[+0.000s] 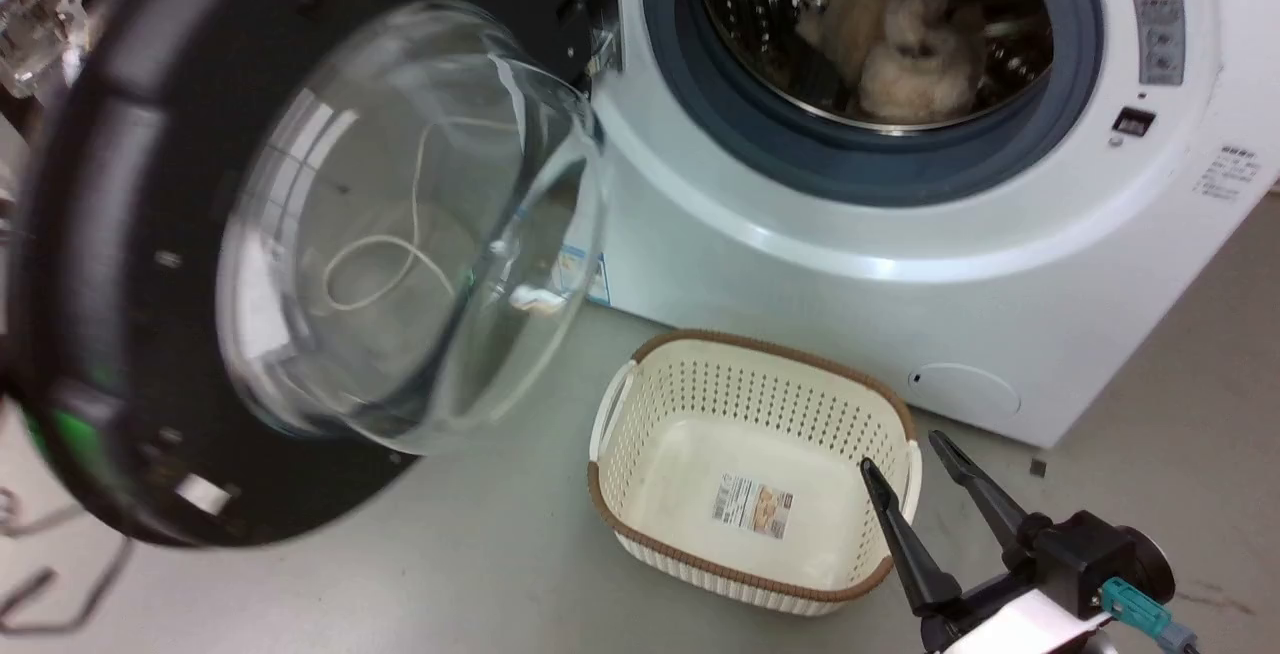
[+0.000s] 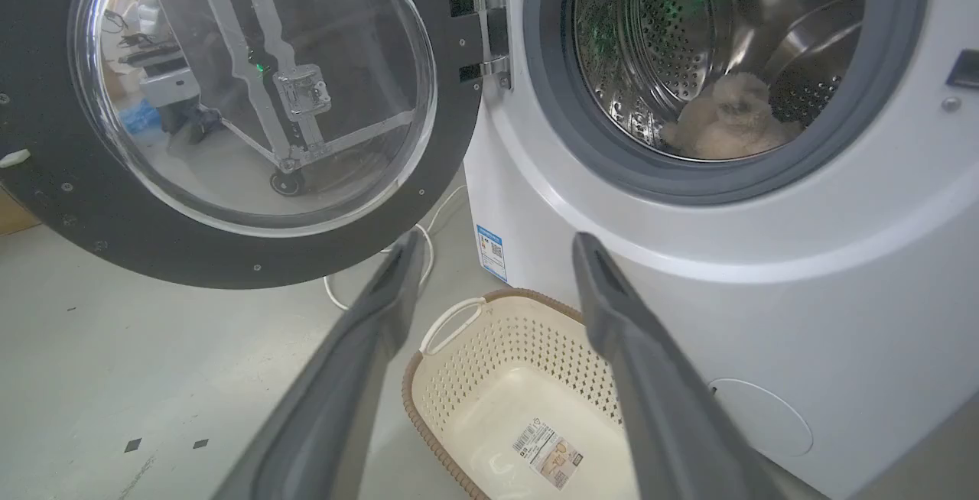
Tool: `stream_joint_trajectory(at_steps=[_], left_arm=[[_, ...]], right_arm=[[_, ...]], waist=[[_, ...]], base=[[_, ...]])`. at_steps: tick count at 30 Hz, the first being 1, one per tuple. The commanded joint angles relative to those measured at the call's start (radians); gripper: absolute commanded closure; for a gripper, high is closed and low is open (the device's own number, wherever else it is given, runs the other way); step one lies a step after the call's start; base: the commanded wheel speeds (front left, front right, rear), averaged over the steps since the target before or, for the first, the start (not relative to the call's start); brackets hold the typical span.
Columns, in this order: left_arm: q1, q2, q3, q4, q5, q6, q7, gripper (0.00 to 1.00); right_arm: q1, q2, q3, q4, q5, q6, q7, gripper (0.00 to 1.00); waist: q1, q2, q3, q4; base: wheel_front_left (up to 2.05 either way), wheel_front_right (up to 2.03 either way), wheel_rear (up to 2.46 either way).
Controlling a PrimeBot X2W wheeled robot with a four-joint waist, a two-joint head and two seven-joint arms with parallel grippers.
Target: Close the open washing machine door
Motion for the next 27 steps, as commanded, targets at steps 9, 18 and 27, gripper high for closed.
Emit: stream_joint_trajectory(at_steps=[9,18,27], left_arm=[[0.221,-0.192,-0.111,-0.251,-0.074,-0.025,0.151,1.0],[0.42,-0.304,-0.315,-0.444,-0.125,0.011,0.129,1.0],[0.432,-0.306,-0.617,-0.401,-0.258,0.003,-0.101,1.0]], right_arm=[[0.013,0.031,-0.054,0.009,-0.006,0.001,-0.005,0.0],[0.024,0.054,-0.092,0.013,-0.028,0.001,-0.005,0.0],[-0.004,0.051,-0.129,0.009,-0.044,0.001,-0.005,0.0]], waist=[[0.0001,0.0,-0.071,-0.016],[0.0001,0.0,-0.083,-0.106],[0.0001,0.0,-0.008,-0.283]], base=[[0.0,0.0,0.0],[0.0,0.0,0.0],[0.0,0.0,0.0]])
